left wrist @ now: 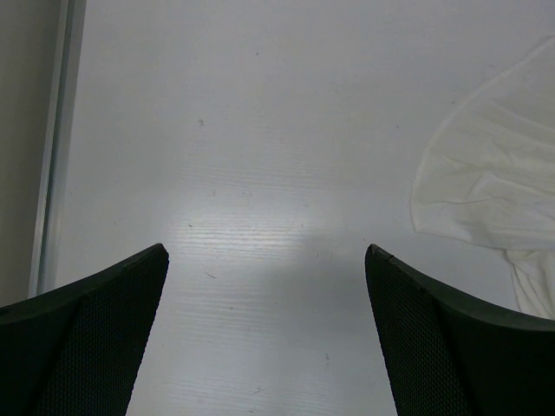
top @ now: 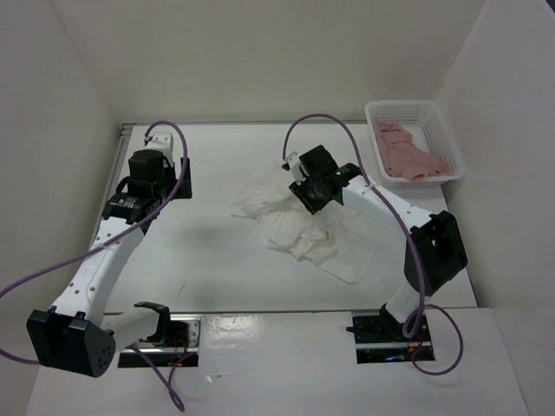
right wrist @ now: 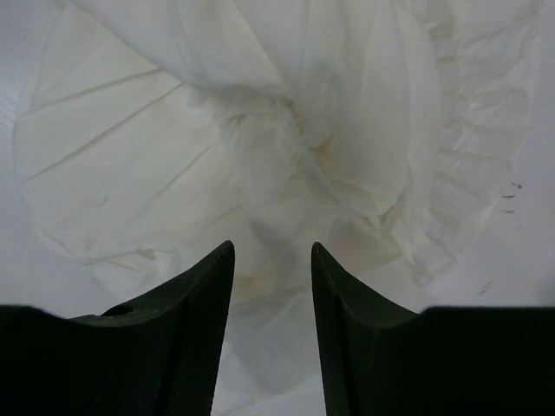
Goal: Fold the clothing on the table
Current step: Flatten the skirt out
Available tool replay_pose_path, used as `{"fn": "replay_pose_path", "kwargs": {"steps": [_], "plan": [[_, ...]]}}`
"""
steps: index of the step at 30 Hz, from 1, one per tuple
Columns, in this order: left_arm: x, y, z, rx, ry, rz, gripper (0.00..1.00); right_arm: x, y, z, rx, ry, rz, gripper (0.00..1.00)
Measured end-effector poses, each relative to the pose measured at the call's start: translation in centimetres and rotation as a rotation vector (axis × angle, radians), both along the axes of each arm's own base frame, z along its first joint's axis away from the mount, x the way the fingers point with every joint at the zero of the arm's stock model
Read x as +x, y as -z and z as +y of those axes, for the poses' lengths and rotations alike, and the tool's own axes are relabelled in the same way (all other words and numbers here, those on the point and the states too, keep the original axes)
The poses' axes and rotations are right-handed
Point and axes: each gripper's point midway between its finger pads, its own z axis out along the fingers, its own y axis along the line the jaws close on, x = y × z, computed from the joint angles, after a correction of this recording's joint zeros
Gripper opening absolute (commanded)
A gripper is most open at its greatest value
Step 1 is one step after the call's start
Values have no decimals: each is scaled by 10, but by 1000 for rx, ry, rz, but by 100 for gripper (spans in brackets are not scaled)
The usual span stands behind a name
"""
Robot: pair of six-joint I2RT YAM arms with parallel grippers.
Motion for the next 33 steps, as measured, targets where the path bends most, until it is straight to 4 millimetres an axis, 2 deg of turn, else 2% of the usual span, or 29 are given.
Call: {"fn": "replay_pose_path", "kwargs": {"steps": [3, 9, 17, 24, 33], "plan": [[0, 0, 0, 0, 1, 0, 100, 12, 2, -8, 6, 27, -15, 48], [0, 0, -1, -2, 4, 0, 100, 26, 19, -26, -4, 77, 18, 52], [0, 0, -1, -3, 3, 0, 100, 33, 27, -26, 1, 76, 34, 52], [0, 0, -1, -2, 5, 1, 100, 44, 7, -12, 71, 49, 10, 53], [0, 0, -2, -4, 11, 1, 100, 41, -31, 1, 165, 7, -33, 55]]}}
